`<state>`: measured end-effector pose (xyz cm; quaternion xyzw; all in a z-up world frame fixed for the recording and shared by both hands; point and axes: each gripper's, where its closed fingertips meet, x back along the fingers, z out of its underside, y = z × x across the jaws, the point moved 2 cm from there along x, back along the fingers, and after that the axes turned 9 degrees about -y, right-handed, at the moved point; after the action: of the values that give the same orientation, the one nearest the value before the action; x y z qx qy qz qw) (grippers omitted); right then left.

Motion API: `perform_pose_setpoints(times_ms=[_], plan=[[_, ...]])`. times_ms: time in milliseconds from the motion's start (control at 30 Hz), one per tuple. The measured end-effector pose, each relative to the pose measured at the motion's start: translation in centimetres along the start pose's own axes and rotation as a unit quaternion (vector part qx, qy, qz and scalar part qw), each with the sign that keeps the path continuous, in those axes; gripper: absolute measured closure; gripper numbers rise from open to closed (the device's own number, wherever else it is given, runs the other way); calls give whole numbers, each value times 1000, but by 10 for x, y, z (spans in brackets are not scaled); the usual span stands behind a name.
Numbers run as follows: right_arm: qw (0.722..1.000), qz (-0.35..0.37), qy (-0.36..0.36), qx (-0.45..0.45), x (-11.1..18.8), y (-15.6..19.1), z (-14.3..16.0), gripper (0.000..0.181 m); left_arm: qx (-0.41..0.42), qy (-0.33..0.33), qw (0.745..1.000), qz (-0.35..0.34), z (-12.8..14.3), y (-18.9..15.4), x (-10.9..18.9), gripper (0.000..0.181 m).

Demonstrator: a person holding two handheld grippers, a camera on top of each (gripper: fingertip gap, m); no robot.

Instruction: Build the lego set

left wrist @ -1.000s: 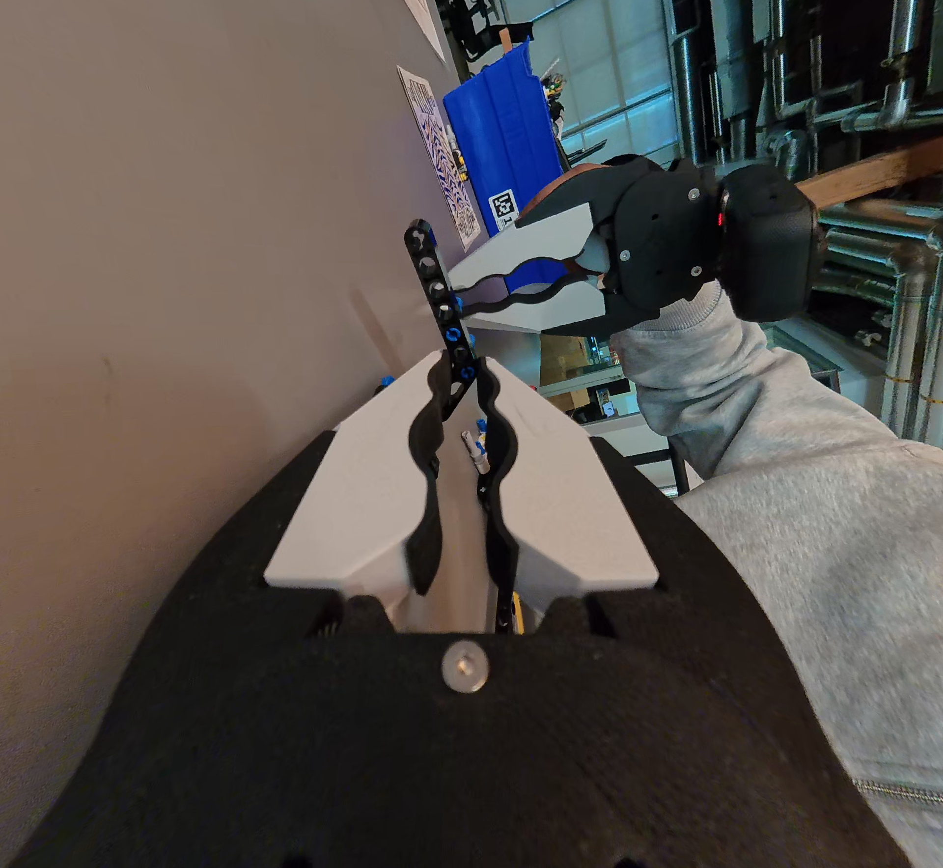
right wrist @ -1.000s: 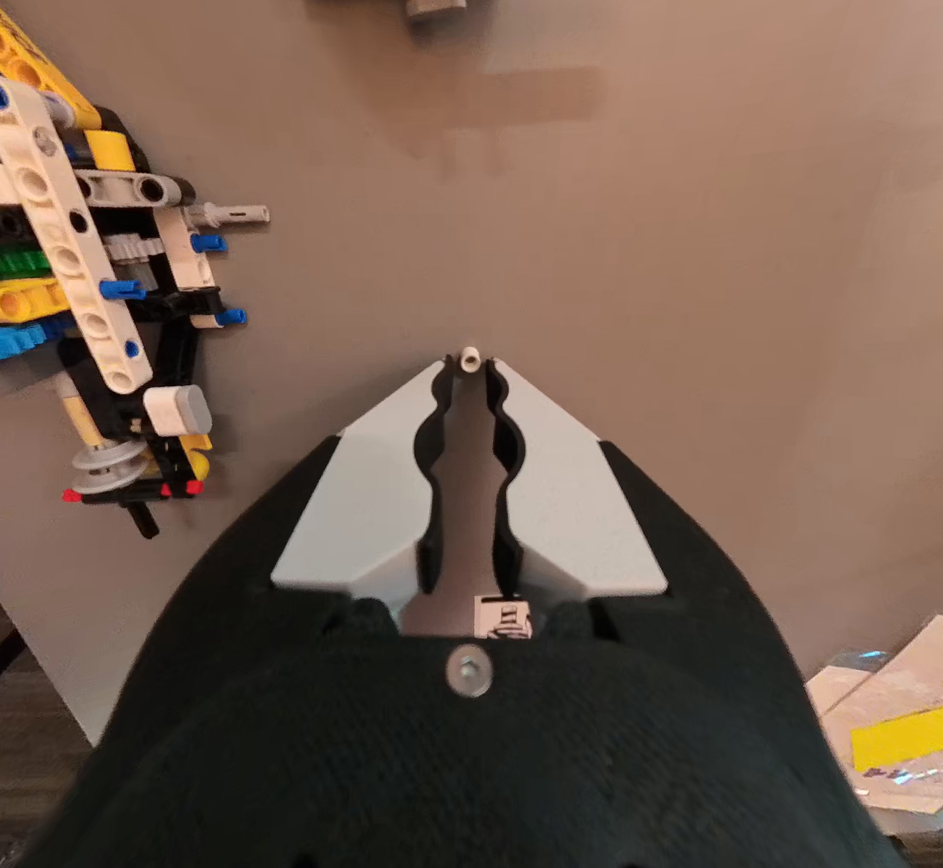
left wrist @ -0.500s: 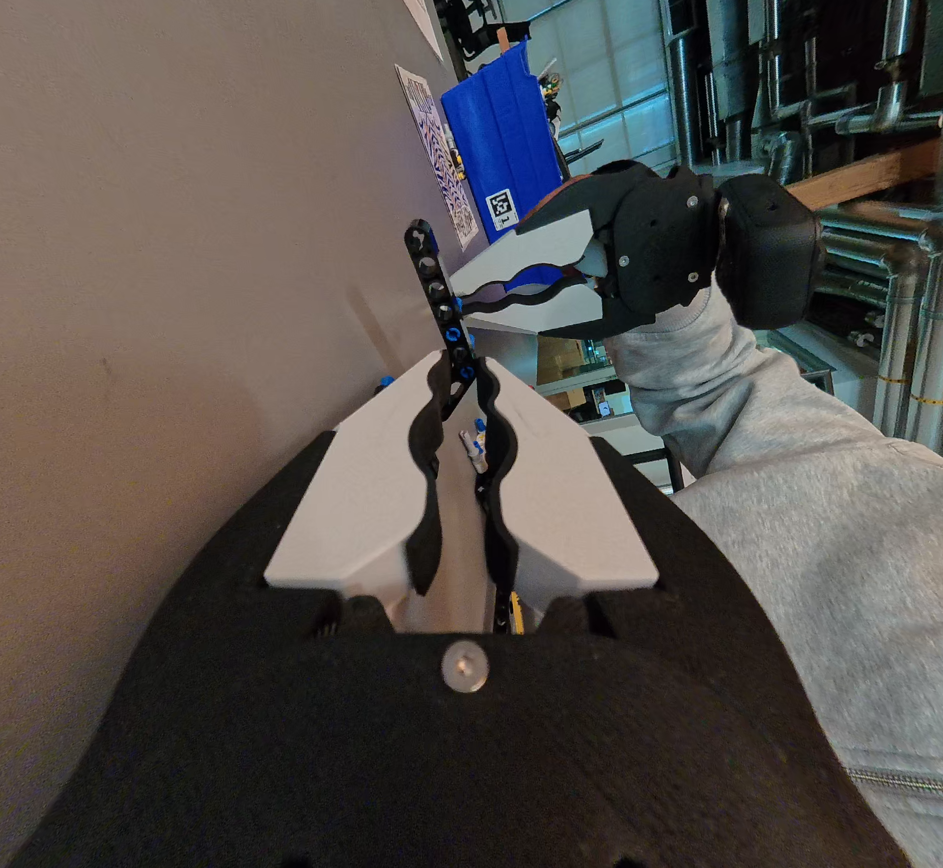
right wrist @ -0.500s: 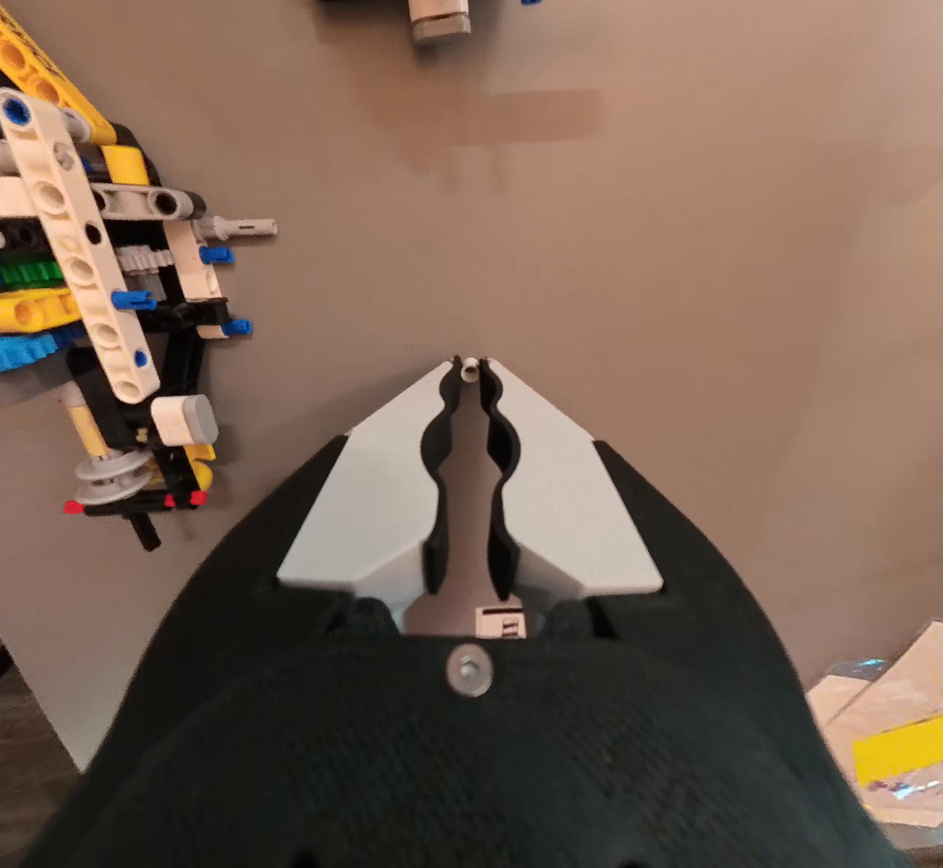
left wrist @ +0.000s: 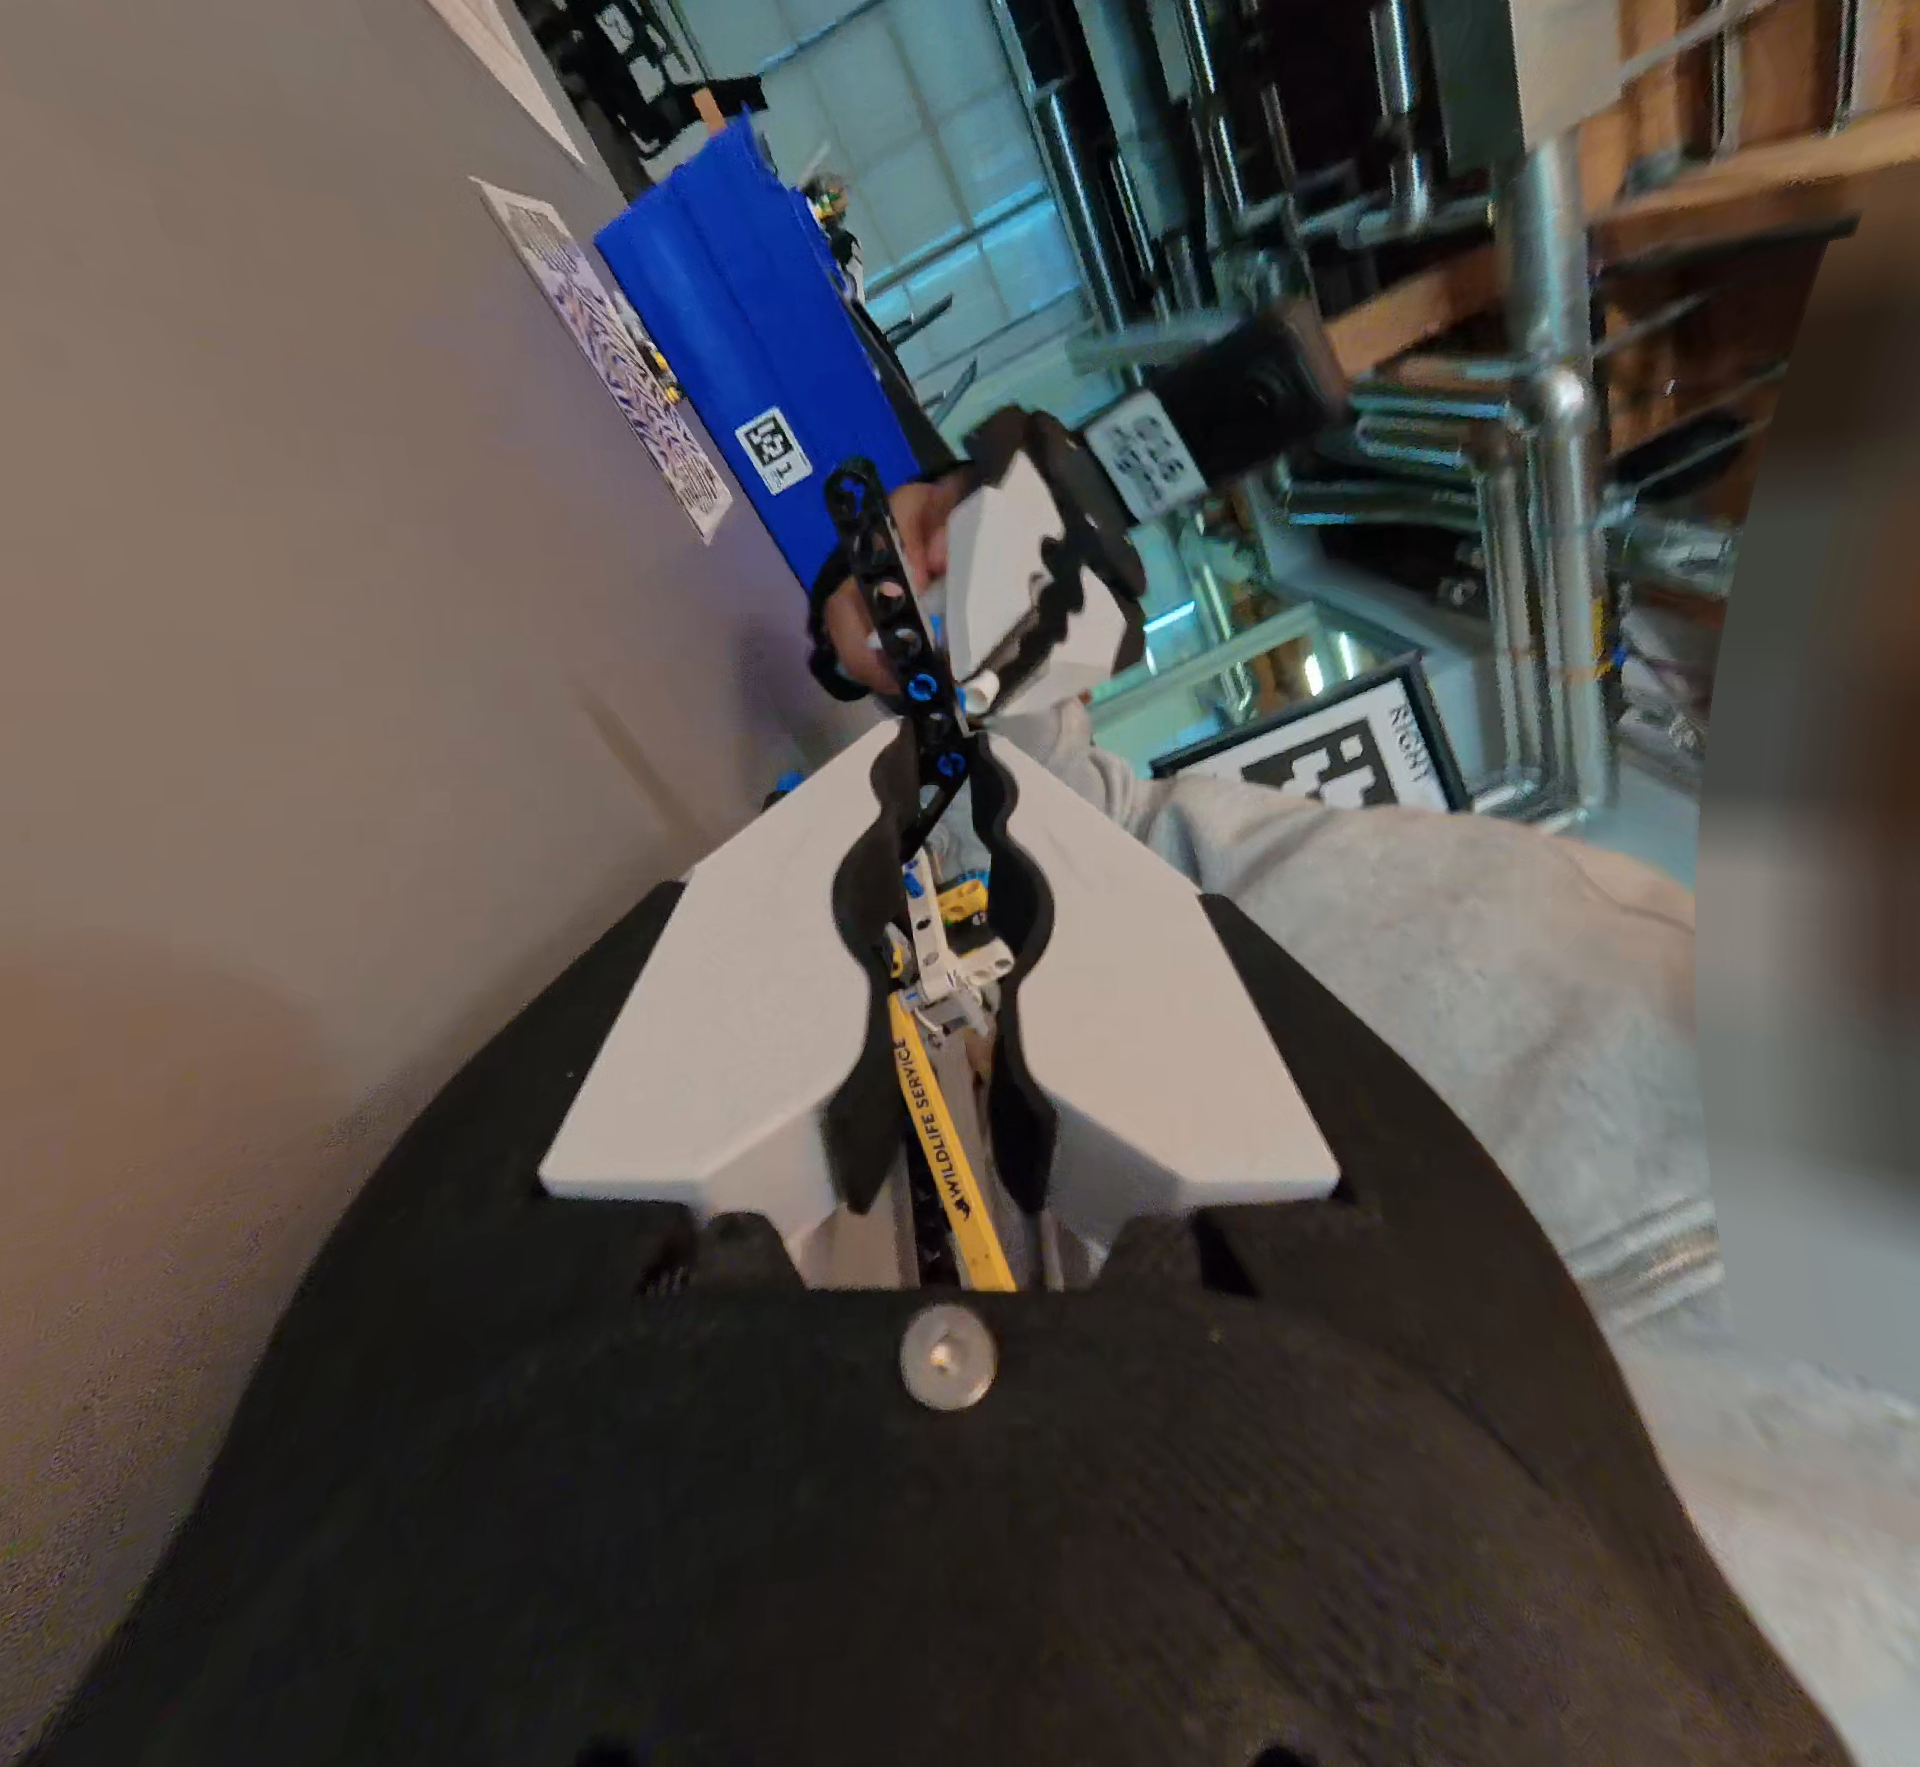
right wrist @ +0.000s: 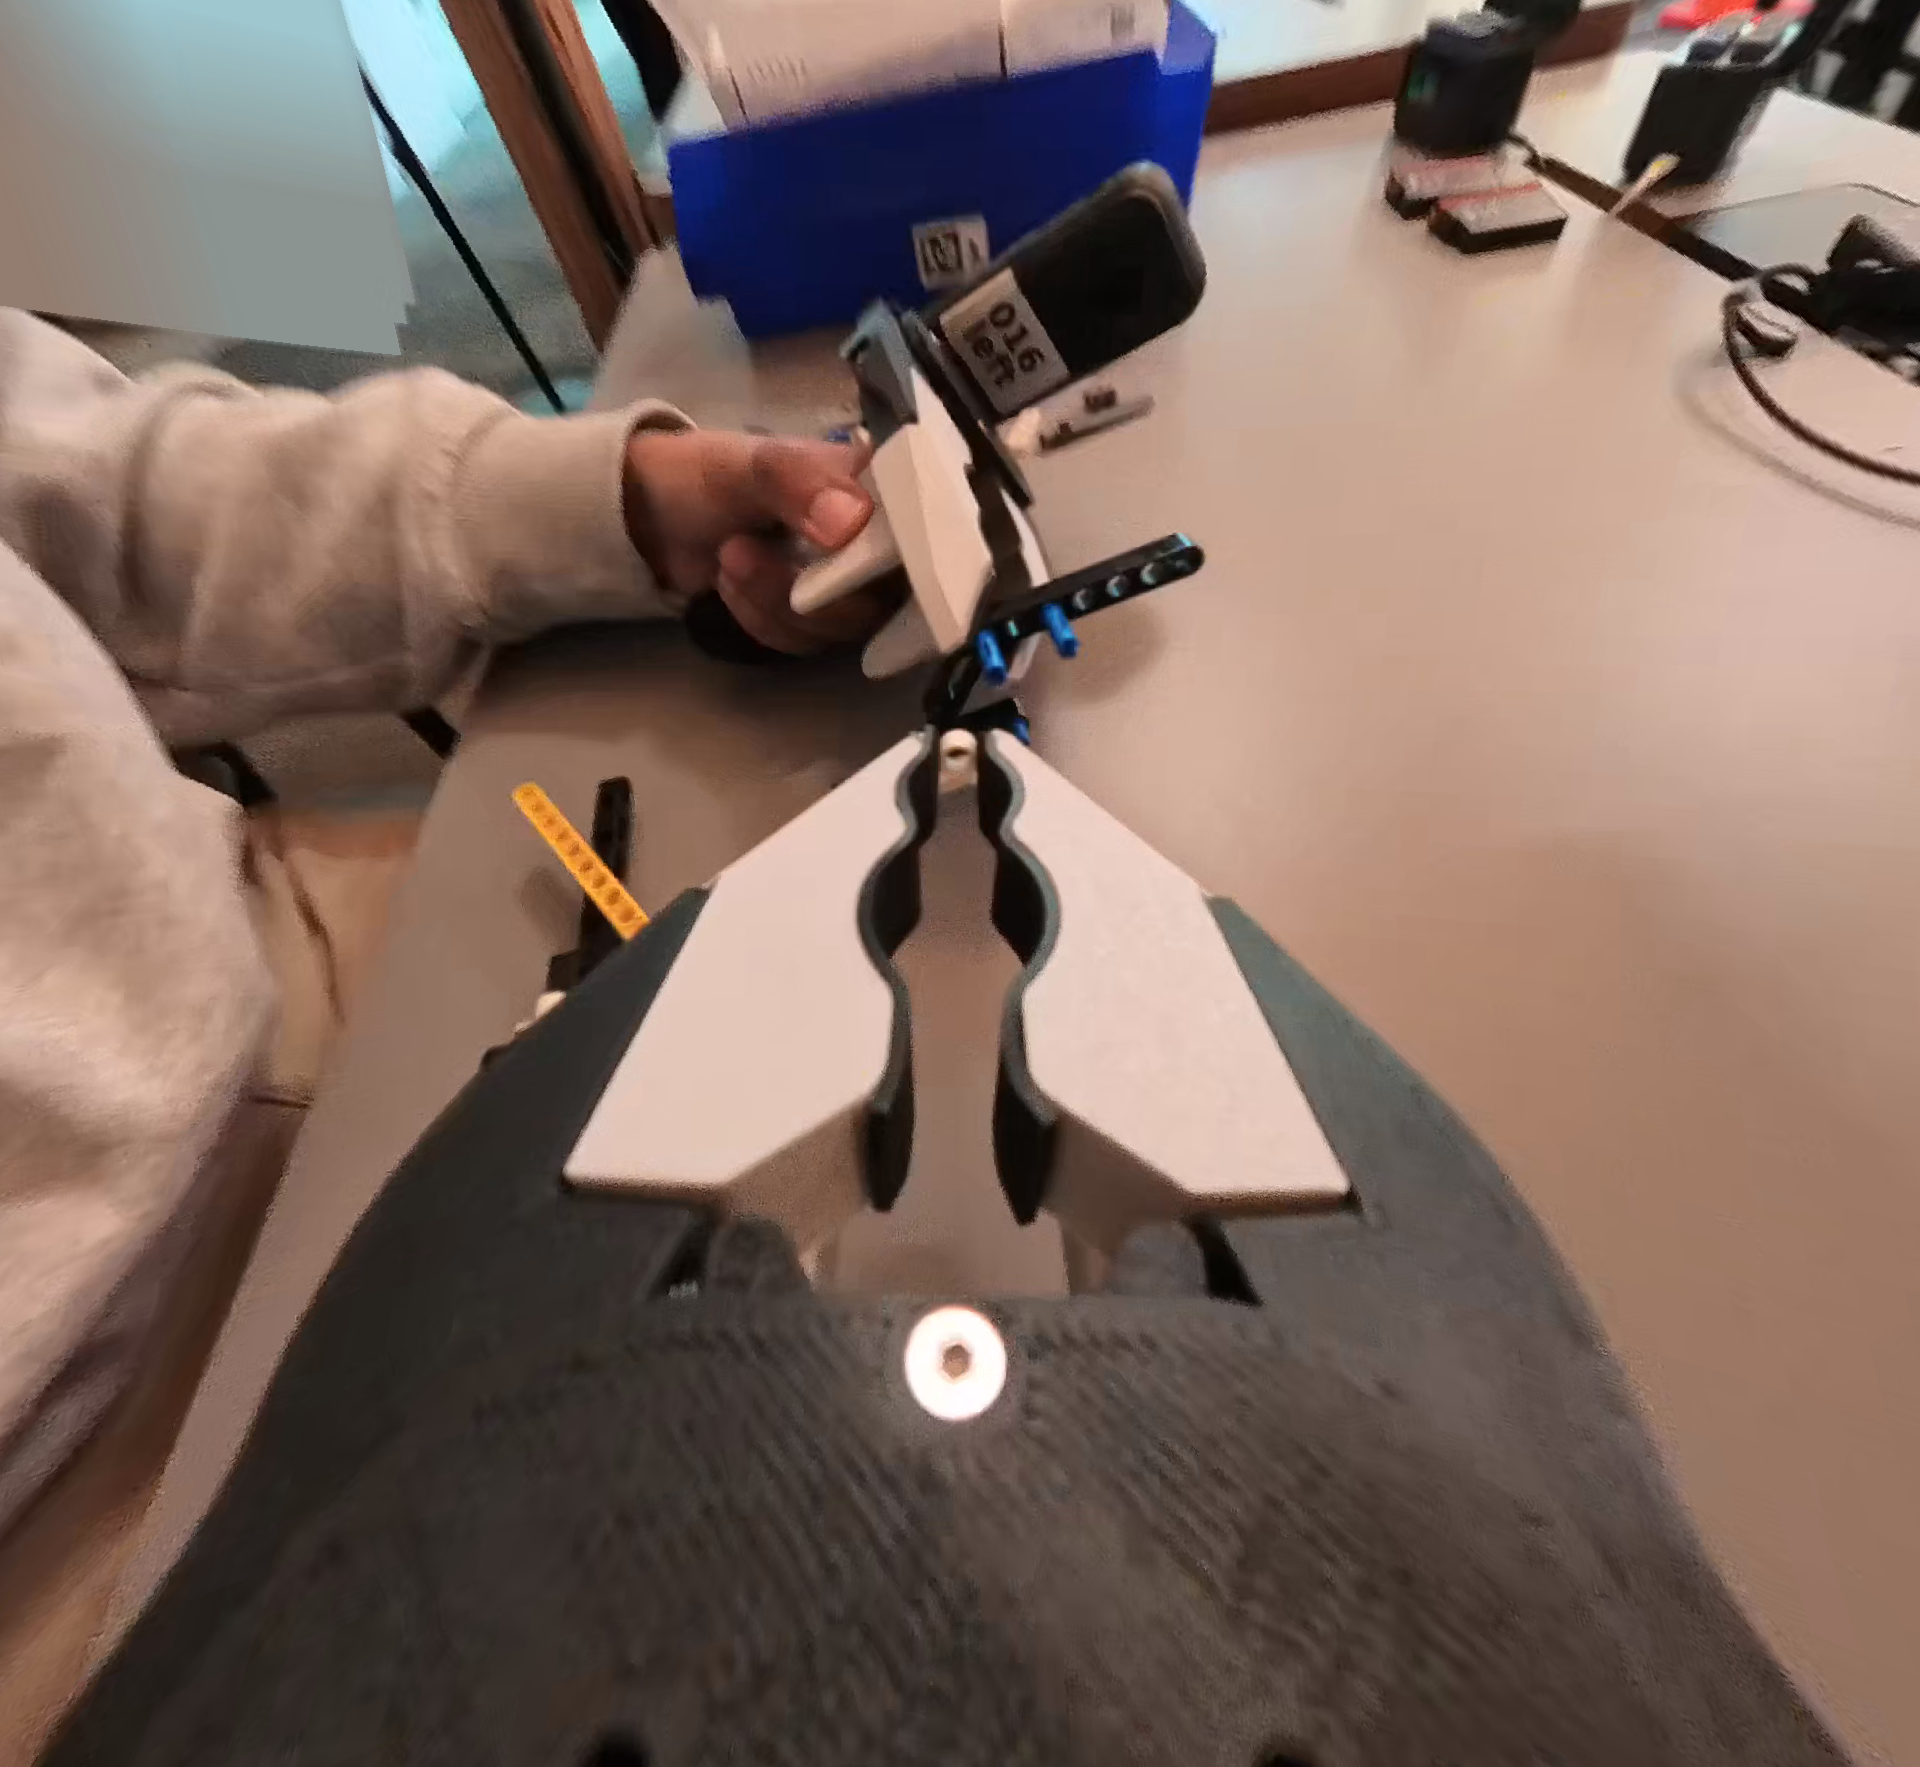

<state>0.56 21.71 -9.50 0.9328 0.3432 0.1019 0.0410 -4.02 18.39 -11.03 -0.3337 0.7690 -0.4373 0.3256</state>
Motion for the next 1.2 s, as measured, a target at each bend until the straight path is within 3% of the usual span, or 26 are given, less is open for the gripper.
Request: perform_pose_setpoints(times_ms=[133, 533, 833, 1000, 1200], plan=[[994, -21, -84, -62, 16, -8, 4, 177, -50, 44, 998, -2, 15, -2, -13, 174], [992, -56, -91, -73, 13, -6, 1, 176, -50, 31, 998, 21, 12, -4, -25, 170], [990, -27, -119, -69, 8, -12, -6, 176, -53, -13, 998, 5, 1, -1, -25, 172], [989, 2, -135, -53, 9, -16, -9, 176, -41, -81, 995, 32, -15, -6, -19, 174], [980, -9, -183, -75, 13, -19, -19, 176, -80, -94, 991, 54, -13, -15, -25, 174]])
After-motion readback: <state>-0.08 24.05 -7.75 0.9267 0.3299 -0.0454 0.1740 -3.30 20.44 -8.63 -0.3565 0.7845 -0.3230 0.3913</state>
